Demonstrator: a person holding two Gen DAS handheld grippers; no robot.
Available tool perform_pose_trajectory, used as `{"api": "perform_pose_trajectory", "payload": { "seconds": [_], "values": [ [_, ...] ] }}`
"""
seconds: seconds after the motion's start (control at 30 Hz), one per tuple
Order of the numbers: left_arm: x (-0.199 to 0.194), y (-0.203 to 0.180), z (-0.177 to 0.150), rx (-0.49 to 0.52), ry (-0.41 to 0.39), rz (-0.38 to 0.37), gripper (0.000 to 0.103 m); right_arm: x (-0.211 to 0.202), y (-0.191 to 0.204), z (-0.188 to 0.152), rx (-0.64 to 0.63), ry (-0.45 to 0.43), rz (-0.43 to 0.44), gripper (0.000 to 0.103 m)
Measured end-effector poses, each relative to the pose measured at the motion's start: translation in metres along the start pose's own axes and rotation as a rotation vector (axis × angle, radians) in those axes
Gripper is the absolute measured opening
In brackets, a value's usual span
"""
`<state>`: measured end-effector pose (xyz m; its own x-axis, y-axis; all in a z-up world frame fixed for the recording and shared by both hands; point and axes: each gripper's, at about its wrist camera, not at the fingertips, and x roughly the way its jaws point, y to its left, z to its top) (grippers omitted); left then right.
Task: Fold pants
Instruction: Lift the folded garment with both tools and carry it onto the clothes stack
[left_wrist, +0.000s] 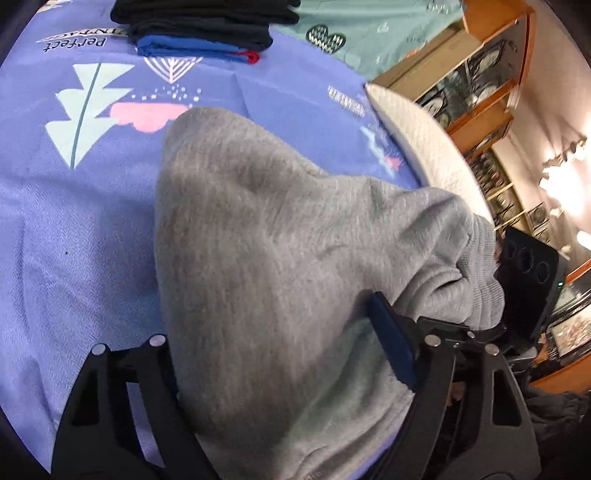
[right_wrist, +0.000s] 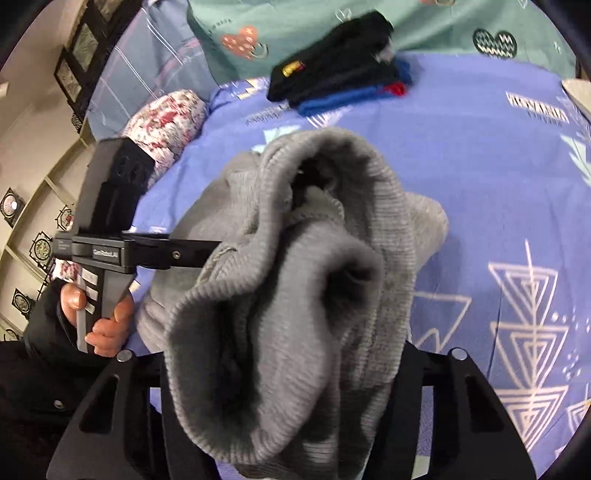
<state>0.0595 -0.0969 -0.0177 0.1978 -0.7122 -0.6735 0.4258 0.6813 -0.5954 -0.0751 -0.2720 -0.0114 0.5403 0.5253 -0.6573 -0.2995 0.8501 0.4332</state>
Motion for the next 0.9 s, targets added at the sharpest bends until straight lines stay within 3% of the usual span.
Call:
{"api": "perform_pose_trajectory", "payload": {
  "seconds": [0.13, 0.2, 0.37, 0.47, 0.53, 0.6, 0.67, 0.7, 0.73, 0.77, 0.83, 0.9],
  "values": [
    [-0.03, -0.015, 0.031, 0.027, -0.093, -0.014, 0.081, -0.014, 0.0, 0.041, -0.021, -0.045, 0.023, 0.054],
    [-0.045, -0.022, 0.06, 0.043, -0.142, -0.007, 0.081, -0.019, 0.002, 0.08, -0.035, -0.08, 0.025, 0.054],
    [-0.091, -0.033, 0.184, 0.096, -0.309, 0.052, 0.081, -0.023, 0.014, 0.209, -0.13, -0.178, -0.022, 0.054],
    [-0.109, -0.025, 0.266, 0.1, -0.391, 0.069, 0.081, -0.007, 0.008, 0.309, -0.156, -0.258, -0.066, 0.058],
    [-0.105, -0.003, 0.322, 0.071, -0.425, 0.077, 0.089, 0.018, -0.006, 0.361, -0.149, -0.291, -0.106, 0.065],
    [-0.086, 0.031, 0.36, 0.02, -0.425, 0.064, 0.101, 0.053, -0.028, 0.397, -0.145, -0.298, -0.176, 0.089],
    [-0.047, 0.086, 0.392, -0.092, -0.381, 0.098, 0.101, 0.103, -0.061, 0.418, -0.152, -0.272, -0.296, 0.093],
    [-0.021, 0.122, 0.402, -0.194, -0.326, 0.179, 0.1, 0.133, -0.085, 0.423, -0.128, -0.224, -0.419, 0.091],
    [-0.006, 0.146, 0.404, -0.274, -0.284, 0.226, 0.096, 0.15, -0.101, 0.425, -0.088, -0.193, -0.468, 0.087],
    [0.001, 0.167, 0.4, -0.343, -0.275, 0.194, 0.093, 0.152, -0.112, 0.422, -0.043, -0.207, -0.418, 0.072],
    [-0.016, 0.182, 0.385, -0.389, -0.364, 0.062, 0.092, 0.121, -0.118, 0.404, 0.023, -0.356, -0.304, 0.07],
    [-0.052, 0.17, 0.364, -0.334, -0.46, 0.014, 0.095, 0.09, -0.109, 0.381, 0.002, -0.437, -0.27, 0.075]
  ]
}}
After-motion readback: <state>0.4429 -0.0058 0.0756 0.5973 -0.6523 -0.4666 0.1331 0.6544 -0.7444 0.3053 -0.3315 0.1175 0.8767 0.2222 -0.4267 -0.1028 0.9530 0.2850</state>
